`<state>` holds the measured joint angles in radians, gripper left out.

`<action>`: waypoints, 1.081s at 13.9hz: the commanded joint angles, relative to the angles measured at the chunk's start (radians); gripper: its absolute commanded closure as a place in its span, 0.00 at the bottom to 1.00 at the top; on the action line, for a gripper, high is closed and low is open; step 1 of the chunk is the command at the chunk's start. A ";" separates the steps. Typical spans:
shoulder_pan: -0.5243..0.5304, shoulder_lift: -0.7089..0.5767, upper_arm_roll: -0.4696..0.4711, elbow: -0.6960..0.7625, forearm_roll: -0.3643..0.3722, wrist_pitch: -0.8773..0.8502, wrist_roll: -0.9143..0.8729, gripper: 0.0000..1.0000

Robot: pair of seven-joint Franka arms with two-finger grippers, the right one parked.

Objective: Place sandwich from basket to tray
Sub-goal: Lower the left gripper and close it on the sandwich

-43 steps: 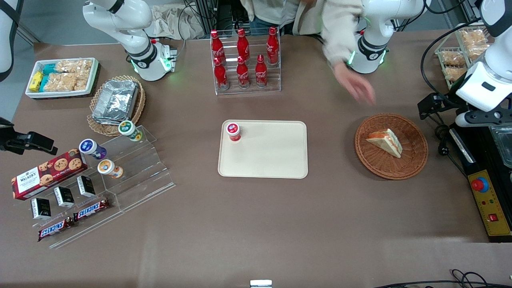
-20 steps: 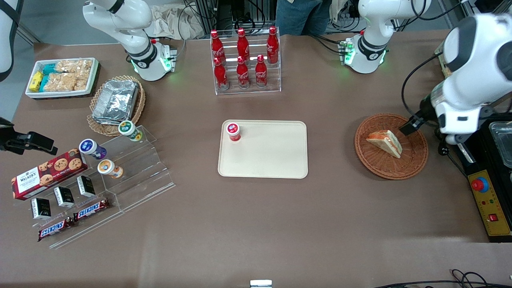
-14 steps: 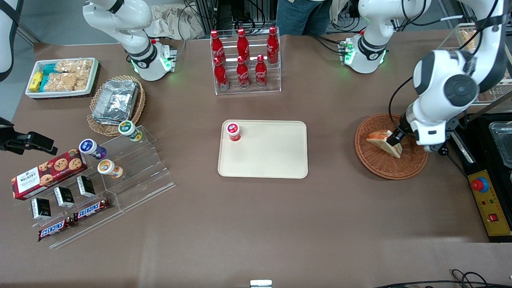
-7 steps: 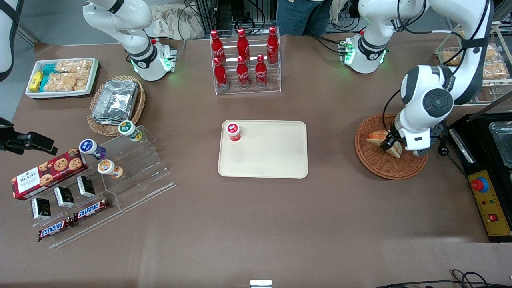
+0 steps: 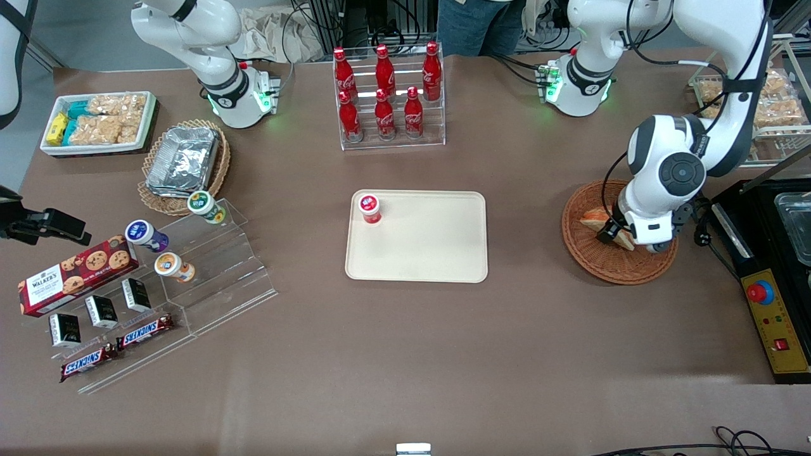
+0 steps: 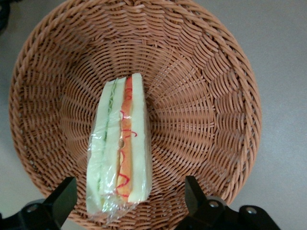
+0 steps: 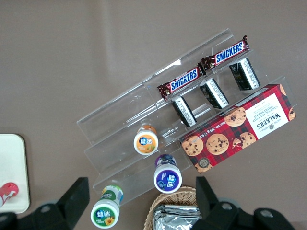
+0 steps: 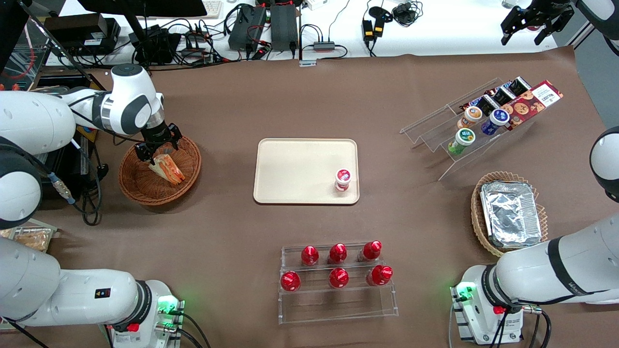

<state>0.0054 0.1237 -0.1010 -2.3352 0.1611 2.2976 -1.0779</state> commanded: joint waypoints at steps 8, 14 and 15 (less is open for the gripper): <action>0.011 0.031 0.003 -0.044 0.067 0.079 -0.043 1.00; -0.004 -0.151 -0.049 0.019 0.052 -0.123 0.120 1.00; -0.005 -0.168 -0.065 0.058 0.040 -0.189 0.168 1.00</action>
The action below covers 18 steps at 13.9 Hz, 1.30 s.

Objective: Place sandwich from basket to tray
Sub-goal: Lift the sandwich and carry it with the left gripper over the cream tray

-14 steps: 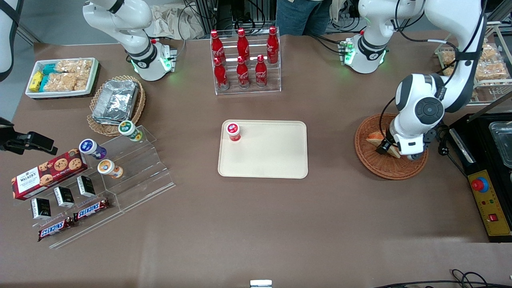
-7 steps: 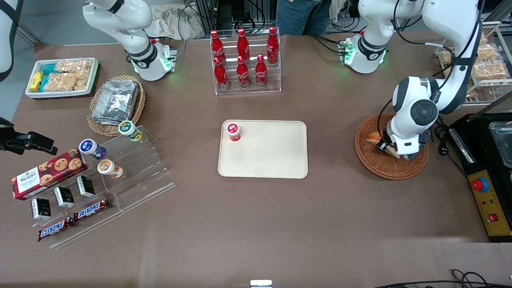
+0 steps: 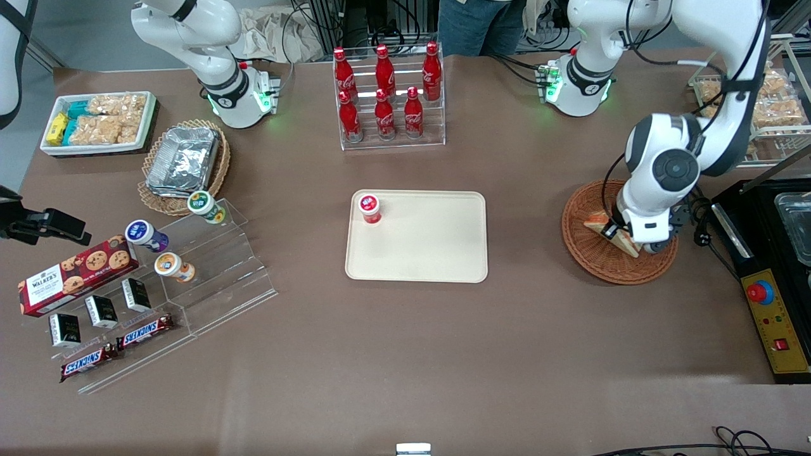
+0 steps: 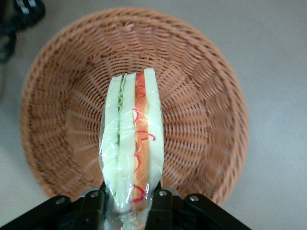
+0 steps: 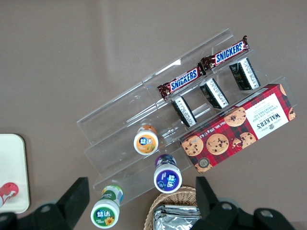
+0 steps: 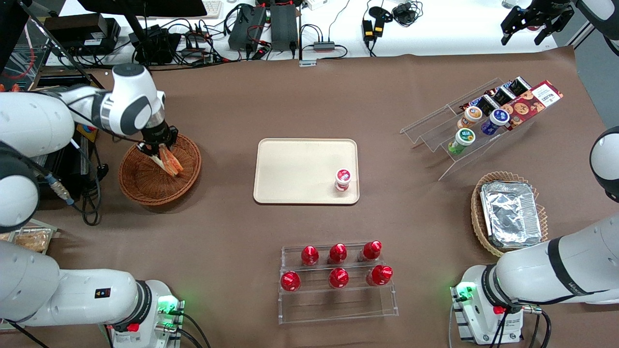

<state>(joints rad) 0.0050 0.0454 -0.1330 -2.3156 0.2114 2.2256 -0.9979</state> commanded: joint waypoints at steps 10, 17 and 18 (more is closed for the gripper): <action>-0.019 -0.047 -0.262 0.383 -0.308 -0.341 0.471 1.00; -0.054 0.100 -0.405 0.265 -0.319 -0.049 0.522 1.00; -0.071 0.113 -0.405 0.237 -0.313 -0.014 0.521 1.00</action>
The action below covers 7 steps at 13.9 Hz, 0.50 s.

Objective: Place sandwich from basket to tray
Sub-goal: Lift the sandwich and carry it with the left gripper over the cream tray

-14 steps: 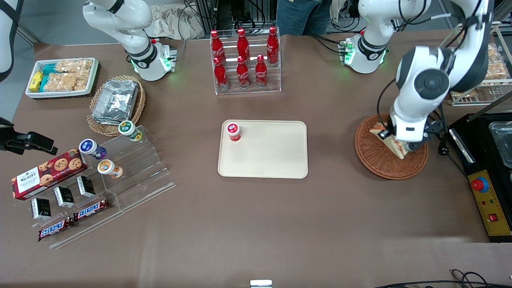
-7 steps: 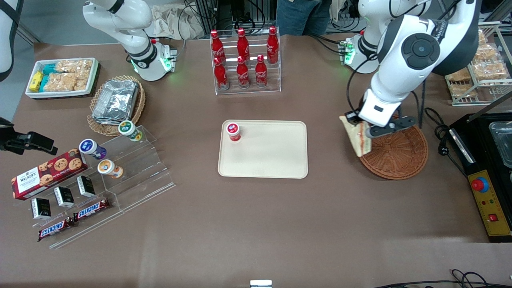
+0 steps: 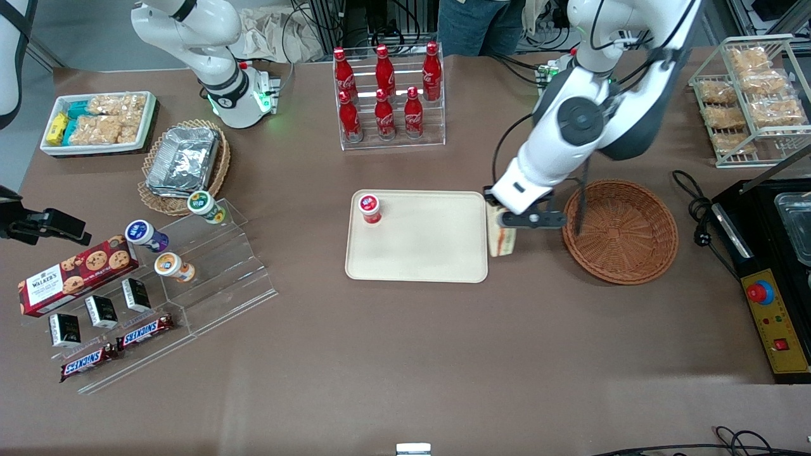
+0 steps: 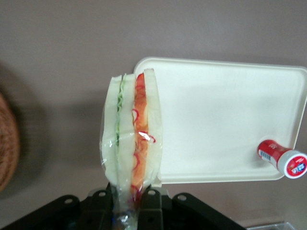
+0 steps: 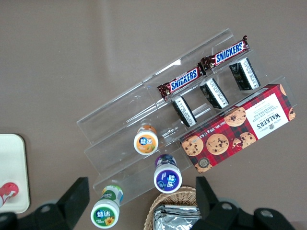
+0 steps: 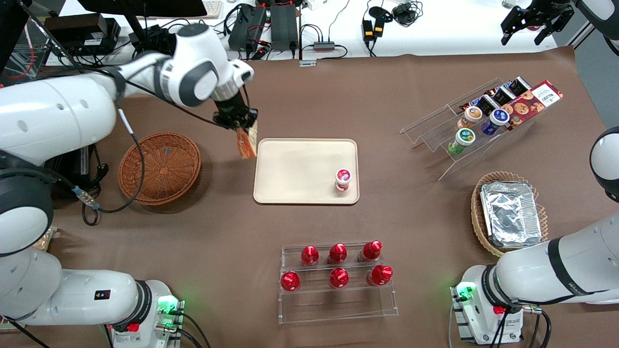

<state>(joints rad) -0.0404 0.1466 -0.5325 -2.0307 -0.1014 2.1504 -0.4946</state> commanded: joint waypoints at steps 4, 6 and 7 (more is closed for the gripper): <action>-0.061 0.108 -0.006 -0.103 0.089 0.175 -0.025 1.00; -0.075 0.149 -0.006 -0.102 0.162 0.190 -0.071 1.00; -0.081 0.171 -0.006 -0.102 0.187 0.203 -0.090 1.00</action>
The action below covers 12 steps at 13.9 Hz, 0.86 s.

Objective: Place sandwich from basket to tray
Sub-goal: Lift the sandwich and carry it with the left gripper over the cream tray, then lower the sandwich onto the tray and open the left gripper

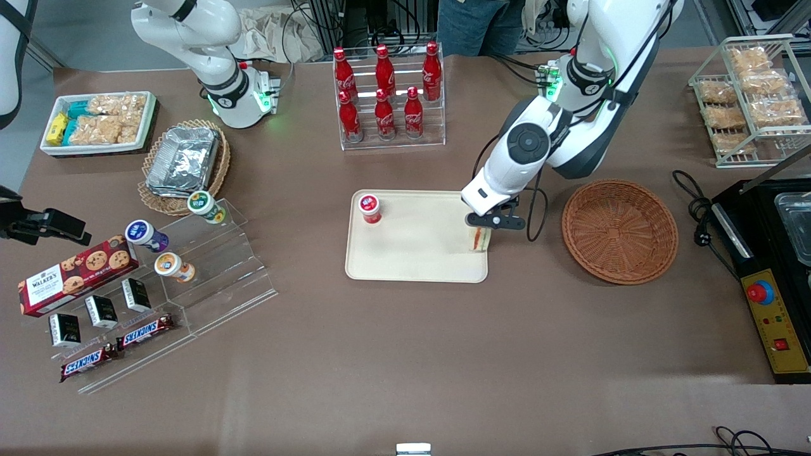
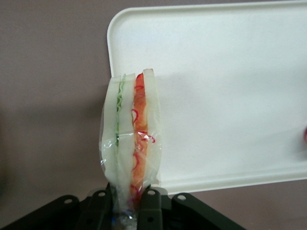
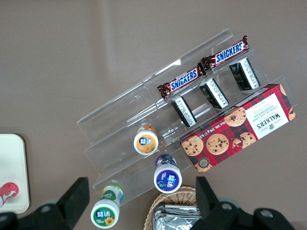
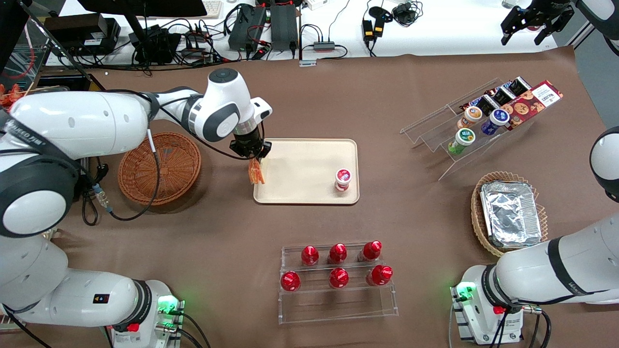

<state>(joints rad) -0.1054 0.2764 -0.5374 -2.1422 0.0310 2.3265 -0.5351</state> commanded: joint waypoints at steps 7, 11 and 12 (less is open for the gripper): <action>-0.045 0.113 0.000 0.018 0.139 0.102 -0.147 1.00; -0.042 0.150 0.002 0.036 0.248 0.099 -0.170 0.00; -0.037 0.147 0.002 0.047 0.248 0.093 -0.204 0.00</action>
<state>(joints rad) -0.1449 0.4043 -0.5362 -2.1295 0.2432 2.4184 -0.6833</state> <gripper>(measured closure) 0.634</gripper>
